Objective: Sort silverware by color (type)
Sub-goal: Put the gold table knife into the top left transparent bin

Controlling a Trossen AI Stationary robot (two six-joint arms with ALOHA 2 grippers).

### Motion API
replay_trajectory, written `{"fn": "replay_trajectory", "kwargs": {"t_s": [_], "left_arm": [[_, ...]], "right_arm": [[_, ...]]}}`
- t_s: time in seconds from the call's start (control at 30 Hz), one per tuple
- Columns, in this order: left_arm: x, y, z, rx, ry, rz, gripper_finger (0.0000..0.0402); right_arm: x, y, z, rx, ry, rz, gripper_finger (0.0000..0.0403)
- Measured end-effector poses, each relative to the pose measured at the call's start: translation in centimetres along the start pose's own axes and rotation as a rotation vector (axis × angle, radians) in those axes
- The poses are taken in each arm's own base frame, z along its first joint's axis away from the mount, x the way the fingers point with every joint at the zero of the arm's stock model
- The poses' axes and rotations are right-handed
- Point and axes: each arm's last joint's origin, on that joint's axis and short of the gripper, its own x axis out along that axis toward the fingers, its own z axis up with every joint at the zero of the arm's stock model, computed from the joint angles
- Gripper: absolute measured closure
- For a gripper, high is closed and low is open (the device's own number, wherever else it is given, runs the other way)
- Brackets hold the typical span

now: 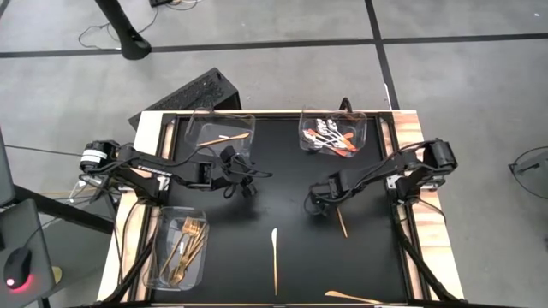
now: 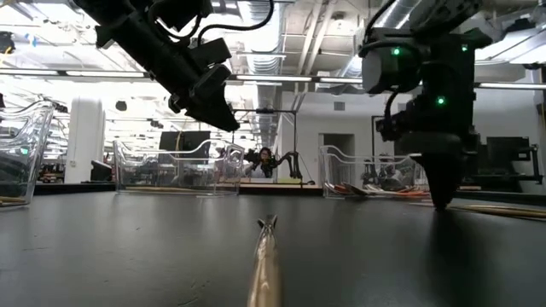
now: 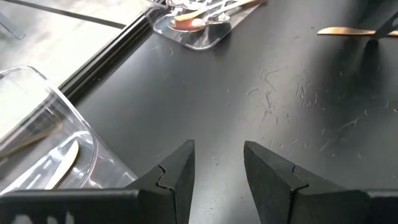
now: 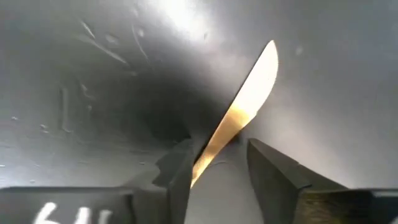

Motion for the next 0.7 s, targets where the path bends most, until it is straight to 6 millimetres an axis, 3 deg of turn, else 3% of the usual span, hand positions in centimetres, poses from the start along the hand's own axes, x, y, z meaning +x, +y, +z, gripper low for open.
{"fn": "replay_trajectory", "kwargs": {"t_s": [0.13, 0.27, 0.4, 0.63, 0.7], "left_arm": [[0.0, 0.0, 0.0, 0.002, 0.001, 0.006, 0.0278], [0.0, 0.0, -0.1, 0.012, 0.005, 0.011, 0.0278], [0.0, 0.1, -0.1, 0.018, 0.005, 0.014, 0.0278], [0.0, 0.1, -0.2, 0.009, 0.016, 0.018, 0.0278], [0.0, 0.1, -0.2, 0.006, 0.019, 0.018, 0.0278]], "right_arm": [[1.2, 0.0, 0.0, -0.003, 0.056, -0.006, 0.0186], [1.9, 0.1, 0.1, -0.057, 0.082, -0.009, 0.0190], [1.9, -0.2, 0.6, -0.083, 0.102, 0.045, 0.0243], [1.8, -0.7, 0.9, -0.162, 0.118, 0.078, 0.0383], [1.8, -0.6, 1.0, -0.199, 0.109, 0.090, 0.0392]]}}
